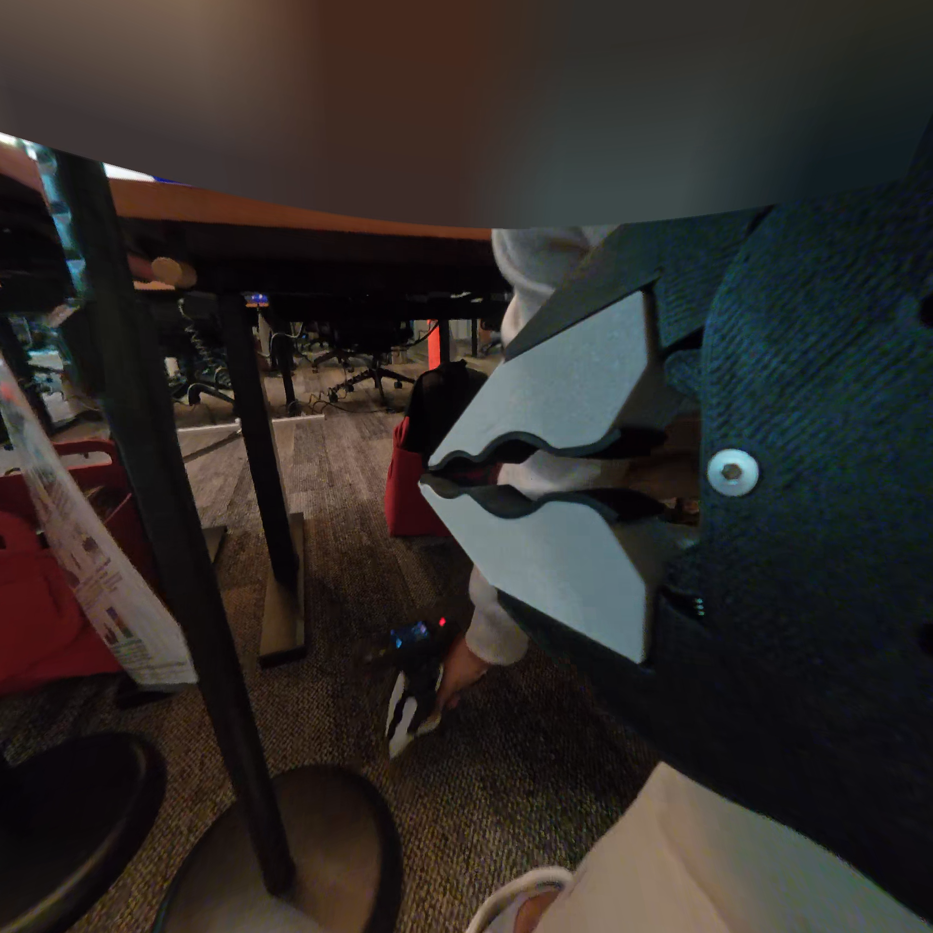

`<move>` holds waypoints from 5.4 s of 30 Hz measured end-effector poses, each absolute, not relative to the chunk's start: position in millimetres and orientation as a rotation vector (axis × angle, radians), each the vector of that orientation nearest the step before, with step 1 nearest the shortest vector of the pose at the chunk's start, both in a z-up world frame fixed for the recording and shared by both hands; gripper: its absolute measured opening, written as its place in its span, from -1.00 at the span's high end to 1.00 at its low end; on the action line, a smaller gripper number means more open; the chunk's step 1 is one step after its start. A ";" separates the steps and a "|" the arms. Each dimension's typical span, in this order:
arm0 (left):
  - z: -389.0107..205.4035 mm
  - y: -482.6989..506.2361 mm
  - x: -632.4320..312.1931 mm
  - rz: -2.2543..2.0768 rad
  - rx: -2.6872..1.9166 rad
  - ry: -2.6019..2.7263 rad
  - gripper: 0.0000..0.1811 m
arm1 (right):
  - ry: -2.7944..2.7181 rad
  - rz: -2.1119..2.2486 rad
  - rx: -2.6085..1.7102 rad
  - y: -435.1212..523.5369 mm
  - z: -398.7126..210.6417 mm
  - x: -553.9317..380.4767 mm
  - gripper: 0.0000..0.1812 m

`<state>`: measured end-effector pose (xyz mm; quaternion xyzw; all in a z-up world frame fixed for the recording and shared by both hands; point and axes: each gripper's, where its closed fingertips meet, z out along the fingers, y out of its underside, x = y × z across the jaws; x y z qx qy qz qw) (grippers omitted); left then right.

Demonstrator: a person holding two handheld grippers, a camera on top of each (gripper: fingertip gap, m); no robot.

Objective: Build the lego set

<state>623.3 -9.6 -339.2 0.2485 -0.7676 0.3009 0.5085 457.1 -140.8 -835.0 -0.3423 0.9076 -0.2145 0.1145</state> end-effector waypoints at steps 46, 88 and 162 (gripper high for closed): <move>-237.6 51.4 303.1 0.547 -0.462 -1.610 0.90 | 3.197 -0.907 -0.361 -19.1 -163.9 -139.3 0.94; 17.2 182.7 236.2 1.024 -1.028 -0.997 0.62 | 2.214 -2.344 -0.015 175.3 -14.1 26.6 0.70; -122.2 53.5 -15.8 0.669 -1.899 -0.818 0.27 | 1.946 -2.349 0.237 116.9 -43.1 -90.4 0.33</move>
